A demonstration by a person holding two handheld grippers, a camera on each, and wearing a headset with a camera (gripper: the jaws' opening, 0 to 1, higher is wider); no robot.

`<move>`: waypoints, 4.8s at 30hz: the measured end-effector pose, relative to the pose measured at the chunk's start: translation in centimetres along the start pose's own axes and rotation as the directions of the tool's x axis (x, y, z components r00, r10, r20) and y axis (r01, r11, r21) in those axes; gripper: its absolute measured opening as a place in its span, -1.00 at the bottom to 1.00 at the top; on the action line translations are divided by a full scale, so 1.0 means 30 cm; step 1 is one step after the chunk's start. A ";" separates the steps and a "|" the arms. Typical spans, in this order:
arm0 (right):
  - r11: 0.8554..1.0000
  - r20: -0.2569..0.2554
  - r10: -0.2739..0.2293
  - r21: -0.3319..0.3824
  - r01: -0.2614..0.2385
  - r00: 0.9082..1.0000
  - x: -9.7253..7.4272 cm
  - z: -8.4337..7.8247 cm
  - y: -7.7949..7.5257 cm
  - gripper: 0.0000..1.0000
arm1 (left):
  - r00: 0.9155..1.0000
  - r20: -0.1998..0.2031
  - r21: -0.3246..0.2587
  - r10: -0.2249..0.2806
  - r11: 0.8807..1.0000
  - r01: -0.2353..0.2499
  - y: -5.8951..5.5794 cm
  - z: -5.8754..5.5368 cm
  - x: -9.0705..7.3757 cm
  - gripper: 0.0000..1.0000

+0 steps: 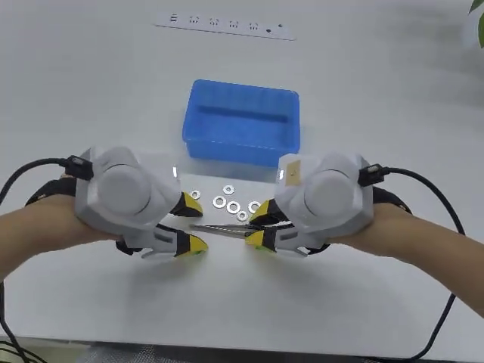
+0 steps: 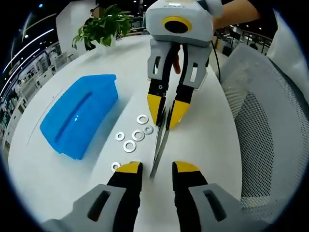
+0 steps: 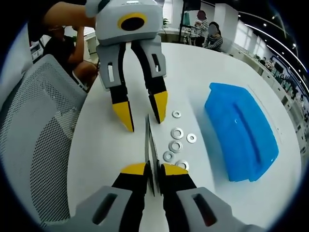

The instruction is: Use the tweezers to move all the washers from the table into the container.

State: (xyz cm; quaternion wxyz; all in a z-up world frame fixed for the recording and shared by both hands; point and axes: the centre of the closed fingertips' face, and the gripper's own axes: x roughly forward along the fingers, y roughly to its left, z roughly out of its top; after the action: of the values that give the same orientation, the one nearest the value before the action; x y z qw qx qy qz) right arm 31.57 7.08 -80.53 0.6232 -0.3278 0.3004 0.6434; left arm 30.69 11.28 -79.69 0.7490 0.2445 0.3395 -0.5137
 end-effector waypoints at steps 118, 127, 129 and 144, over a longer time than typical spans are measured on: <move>0.994 0.244 -0.095 0.071 0.080 0.965 -0.078 -0.012 0.009 -0.26 | 0.930 0.365 0.098 0.047 0.991 -0.088 -0.010 0.348 -0.147 -0.89; 0.993 0.247 -0.101 0.088 0.082 0.964 -0.071 -0.017 0.002 -0.26 | 0.938 0.346 0.093 0.021 0.994 -0.057 -0.011 0.334 -0.119 -0.89; 0.993 0.246 -0.103 0.089 0.083 0.964 -0.071 -0.018 0.000 -0.26 | 0.937 0.349 0.097 0.025 0.993 -0.063 -0.008 0.336 -0.119 -0.89; 0.991 0.255 -0.104 0.108 0.079 0.961 -0.068 -0.021 -0.001 -0.27 | 0.937 0.350 0.107 0.019 0.992 -0.060 -0.009 0.341 -0.113 -0.89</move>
State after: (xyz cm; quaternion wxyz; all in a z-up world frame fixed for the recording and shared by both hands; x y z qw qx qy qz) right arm 31.66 5.34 -79.28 0.7014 -0.2236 0.2315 0.6359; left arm 32.25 5.92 -70.47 0.7918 0.1997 0.1663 -0.5527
